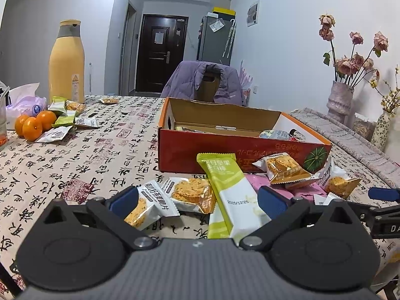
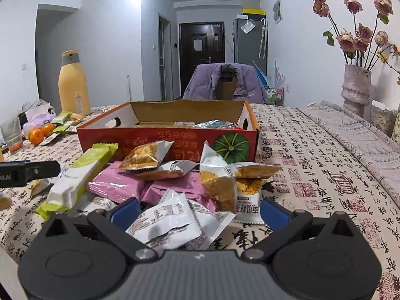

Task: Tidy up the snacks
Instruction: 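Withdraw both grippers from the box back toward the snack pile, then grasp the white snack packet with the right gripper while the left gripper grasps the cookie packet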

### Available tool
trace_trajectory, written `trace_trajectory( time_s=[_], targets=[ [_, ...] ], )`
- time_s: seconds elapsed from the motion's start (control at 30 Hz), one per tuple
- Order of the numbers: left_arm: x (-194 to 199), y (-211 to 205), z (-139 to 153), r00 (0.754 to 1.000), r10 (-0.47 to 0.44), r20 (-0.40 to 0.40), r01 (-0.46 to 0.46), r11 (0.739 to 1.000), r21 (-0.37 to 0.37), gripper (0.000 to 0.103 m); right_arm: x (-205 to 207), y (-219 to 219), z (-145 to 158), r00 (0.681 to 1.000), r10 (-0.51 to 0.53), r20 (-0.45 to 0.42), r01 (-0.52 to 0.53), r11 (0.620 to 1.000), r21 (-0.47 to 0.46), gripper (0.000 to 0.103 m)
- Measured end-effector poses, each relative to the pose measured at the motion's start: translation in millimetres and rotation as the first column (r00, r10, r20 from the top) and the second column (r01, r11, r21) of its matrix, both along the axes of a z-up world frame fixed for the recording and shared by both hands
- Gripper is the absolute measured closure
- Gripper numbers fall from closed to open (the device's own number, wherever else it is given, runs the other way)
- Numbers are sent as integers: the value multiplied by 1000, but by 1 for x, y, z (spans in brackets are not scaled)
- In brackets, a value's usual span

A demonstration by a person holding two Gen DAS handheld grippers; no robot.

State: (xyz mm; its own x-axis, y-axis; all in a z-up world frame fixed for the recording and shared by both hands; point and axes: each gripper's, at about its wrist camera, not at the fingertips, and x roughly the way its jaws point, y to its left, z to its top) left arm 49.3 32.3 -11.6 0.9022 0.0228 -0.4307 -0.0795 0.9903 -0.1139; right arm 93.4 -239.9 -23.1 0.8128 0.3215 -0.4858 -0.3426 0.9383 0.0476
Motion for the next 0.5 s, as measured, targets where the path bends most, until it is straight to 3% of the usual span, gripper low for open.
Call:
trace_trajectory(
  time_s=[0.17, 0.4, 0.5],
  targets=[
    [-1, 0, -3, 1000, -5, -5, 5, 1000, -6, 0, -3, 14, -3, 1000, 21, 3, -21, 1000, -22, 1],
    [-8, 2, -5, 1000, -5, -7, 5, 1000, -13, 0, -18, 41, -20, 995, 76, 60, -66, 986, -153, 17],
    [-10, 2, -5, 1000, -4, -8, 4, 1000, -14, 0, -25, 52, -28, 991, 92, 97, -69, 973, -220, 18]
  ],
)
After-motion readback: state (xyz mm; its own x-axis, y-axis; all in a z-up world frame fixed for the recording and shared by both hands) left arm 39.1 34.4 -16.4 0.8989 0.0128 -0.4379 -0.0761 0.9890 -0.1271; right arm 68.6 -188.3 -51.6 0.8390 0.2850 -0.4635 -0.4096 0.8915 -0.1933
